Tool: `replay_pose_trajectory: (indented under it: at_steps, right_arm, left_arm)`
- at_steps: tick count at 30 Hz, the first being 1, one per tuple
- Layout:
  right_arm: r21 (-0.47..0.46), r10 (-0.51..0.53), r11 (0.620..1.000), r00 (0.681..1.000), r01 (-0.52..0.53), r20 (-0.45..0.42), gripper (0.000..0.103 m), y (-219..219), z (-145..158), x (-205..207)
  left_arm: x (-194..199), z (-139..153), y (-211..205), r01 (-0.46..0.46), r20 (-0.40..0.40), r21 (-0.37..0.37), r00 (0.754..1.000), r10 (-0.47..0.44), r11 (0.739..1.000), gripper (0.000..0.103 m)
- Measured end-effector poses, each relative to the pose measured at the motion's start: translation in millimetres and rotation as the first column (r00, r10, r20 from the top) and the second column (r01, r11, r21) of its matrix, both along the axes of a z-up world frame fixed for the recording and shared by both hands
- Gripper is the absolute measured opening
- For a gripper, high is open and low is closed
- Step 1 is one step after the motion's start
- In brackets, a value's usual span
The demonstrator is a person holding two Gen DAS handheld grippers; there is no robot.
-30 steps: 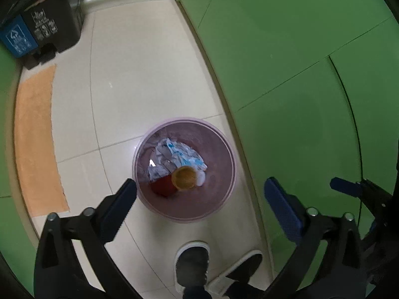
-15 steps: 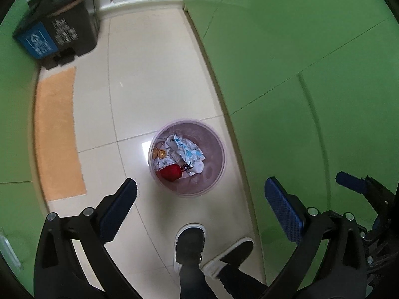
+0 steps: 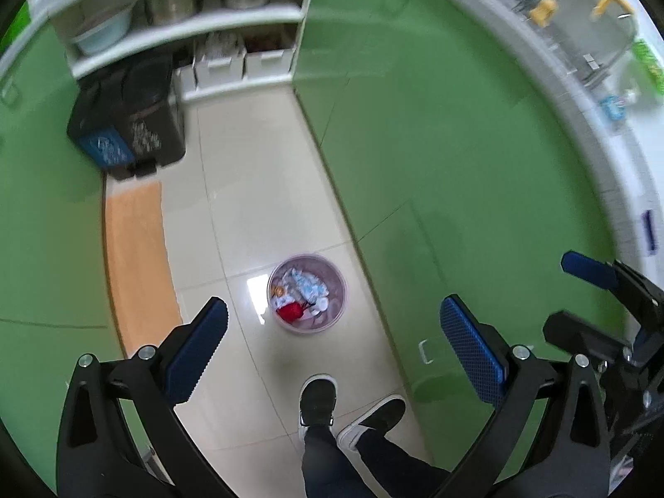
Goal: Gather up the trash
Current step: 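Raise both tools back up to the counter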
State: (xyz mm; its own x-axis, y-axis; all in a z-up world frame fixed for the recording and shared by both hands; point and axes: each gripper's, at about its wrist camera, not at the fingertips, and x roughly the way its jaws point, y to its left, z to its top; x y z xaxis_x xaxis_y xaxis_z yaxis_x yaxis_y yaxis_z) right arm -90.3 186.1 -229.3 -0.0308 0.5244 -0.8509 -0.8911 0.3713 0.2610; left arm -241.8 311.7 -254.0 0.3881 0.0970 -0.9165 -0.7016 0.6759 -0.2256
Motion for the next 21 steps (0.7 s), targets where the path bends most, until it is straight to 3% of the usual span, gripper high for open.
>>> replay_pose_trajectory:
  at_steps: [5, 10, 15, 21]
  right_arm:
    - [0.066, -0.057, 0.996, 0.997, 0.053, 0.049, 0.097, -29, 61, 14]
    - [0.124, -0.160, 0.981, 0.982, 0.148, 0.099, 0.097, -80, 107, 42]
    - [0.160, -0.286, 0.951, 0.949, 0.264, 0.130, 0.097, -134, 133, 71]
    - [0.193, -0.441, 0.891, 0.883, 0.411, 0.159, 0.097, -203, 155, 107]
  left_arm:
    - [17, 70, -19, 0.057, 0.072, 0.048, 0.996, -0.061, 0.997, 0.100]
    - [47, 119, -53, 0.139, 0.114, 0.116, 0.982, -0.153, 0.983, 0.100]
    - [84, 152, -84, 0.217, 0.136, 0.185, 0.960, -0.244, 0.958, 0.100]
    - [135, 174, -120, 0.308, 0.164, 0.220, 0.923, -0.347, 0.925, 0.100]
